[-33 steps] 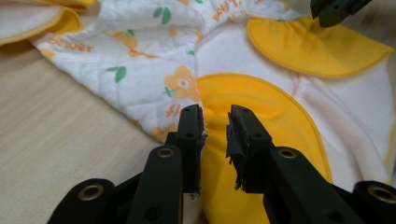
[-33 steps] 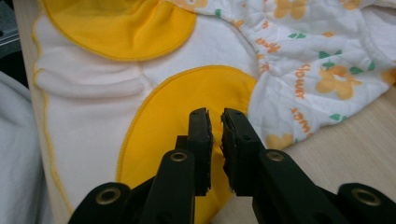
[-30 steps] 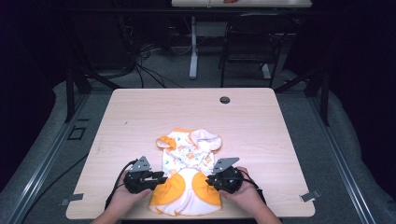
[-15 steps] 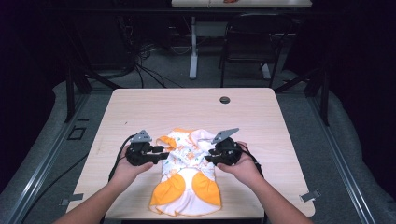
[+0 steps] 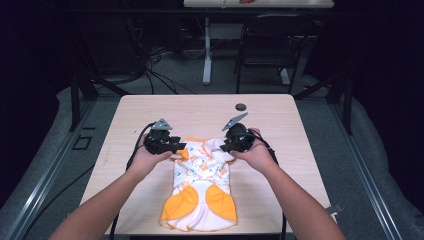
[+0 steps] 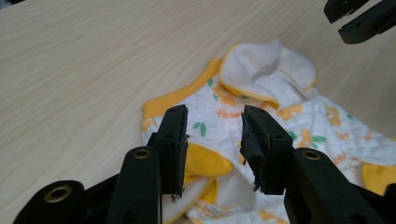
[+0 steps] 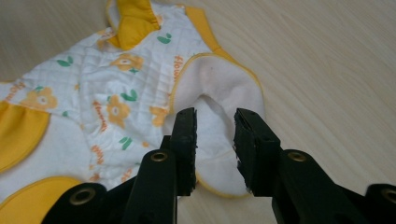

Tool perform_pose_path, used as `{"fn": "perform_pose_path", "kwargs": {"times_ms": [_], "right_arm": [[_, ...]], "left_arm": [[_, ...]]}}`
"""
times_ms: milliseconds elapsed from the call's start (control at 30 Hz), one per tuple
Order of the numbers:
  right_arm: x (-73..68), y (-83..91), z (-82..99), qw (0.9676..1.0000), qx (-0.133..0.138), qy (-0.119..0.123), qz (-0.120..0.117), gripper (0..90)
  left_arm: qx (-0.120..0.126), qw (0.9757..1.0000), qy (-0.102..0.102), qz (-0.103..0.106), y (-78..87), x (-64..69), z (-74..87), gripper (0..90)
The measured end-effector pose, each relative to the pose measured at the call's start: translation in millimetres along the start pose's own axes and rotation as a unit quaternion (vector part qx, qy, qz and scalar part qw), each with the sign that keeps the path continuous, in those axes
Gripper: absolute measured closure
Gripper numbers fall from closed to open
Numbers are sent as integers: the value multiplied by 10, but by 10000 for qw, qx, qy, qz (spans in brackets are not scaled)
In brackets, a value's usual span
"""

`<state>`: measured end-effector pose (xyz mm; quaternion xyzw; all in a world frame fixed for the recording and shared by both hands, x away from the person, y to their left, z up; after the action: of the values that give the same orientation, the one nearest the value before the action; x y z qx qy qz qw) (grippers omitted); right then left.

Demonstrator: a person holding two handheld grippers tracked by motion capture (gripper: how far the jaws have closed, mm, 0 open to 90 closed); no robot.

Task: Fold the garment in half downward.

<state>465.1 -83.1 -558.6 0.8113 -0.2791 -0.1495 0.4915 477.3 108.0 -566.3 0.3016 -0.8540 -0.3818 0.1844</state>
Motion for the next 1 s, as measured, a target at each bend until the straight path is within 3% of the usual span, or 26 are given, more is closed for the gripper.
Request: {"fn": "perform_pose_path", "kwargs": {"times_ms": [133, 233, 300, 500, 633, 733, 967, 1000], "right_arm": [[99, -147, -52, 10000, -26, -71, -12, 677], [162, -271, -90, 9999, -17, -143, -28, 670], [192, -356, -97, 9997, -140, -203, -11, 667], [283, -563, -140, 9991, -124, -407, 86, 652], [354, -667, -137, 9977, -64, -667, 66, 622], [382, -723, -123, 9966, -68, -825, 2, 598], [393, -802, -99, 9959, -175, -881, -76, 575], [402, -841, -85, 9949, -189, -990, -66, 574]], "left_arm": [[-114, 9999, 43, -40, -187, -122, -29, 632], [-159, 9997, 153, 53, -314, -172, -25, 644], [-231, 9996, 171, 50, -389, -199, -11, 643], [-276, 9991, 319, -86, -481, -305, -24, 631], [-316, 9983, 435, -221, -525, -394, -1, 617], [-363, 9982, 450, -184, -561, -425, 35, 616], [-388, 9977, 545, -115, -651, -430, 111, 590], [-423, 9976, 534, -130, -673, -438, 142, 587]]}}
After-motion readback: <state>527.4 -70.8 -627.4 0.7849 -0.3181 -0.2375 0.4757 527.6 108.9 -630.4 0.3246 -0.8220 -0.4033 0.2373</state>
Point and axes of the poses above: each handheld gripper's, and its own axes: y roughly backward along the jaws, z roughly out of its underside, x roughly to its right, the point moved 9 cm from there along -y, roughly forward along the jaws, and after that the axes turned 9 degrees about -x, right-handed, at the moved point
